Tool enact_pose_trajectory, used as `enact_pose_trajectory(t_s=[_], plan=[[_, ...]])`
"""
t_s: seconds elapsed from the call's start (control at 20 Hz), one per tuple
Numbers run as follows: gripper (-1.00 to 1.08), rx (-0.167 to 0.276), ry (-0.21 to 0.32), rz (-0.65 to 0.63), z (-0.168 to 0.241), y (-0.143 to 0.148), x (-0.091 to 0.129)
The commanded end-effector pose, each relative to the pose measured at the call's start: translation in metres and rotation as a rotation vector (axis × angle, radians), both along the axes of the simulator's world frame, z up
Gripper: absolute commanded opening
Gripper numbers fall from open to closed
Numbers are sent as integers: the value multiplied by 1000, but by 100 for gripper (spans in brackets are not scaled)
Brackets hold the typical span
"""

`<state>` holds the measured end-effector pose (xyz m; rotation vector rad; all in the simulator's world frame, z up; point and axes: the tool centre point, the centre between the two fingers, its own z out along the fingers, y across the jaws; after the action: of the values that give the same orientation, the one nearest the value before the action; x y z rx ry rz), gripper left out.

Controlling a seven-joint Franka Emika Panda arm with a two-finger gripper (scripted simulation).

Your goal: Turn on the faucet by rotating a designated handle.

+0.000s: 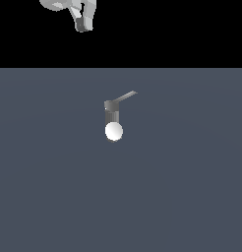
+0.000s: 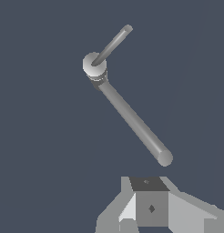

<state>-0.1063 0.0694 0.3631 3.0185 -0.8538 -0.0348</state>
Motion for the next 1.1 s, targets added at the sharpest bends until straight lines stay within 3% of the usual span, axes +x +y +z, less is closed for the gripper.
enact_pose_trajectory(t_s=[0.0, 0.55, 1.05], plan=[[-100, 1, -2, -62, -13, 0, 17], [-100, -2, -8, -336, -70, -14, 89], [-100, -9, -14, -614, -126, -50, 156]])
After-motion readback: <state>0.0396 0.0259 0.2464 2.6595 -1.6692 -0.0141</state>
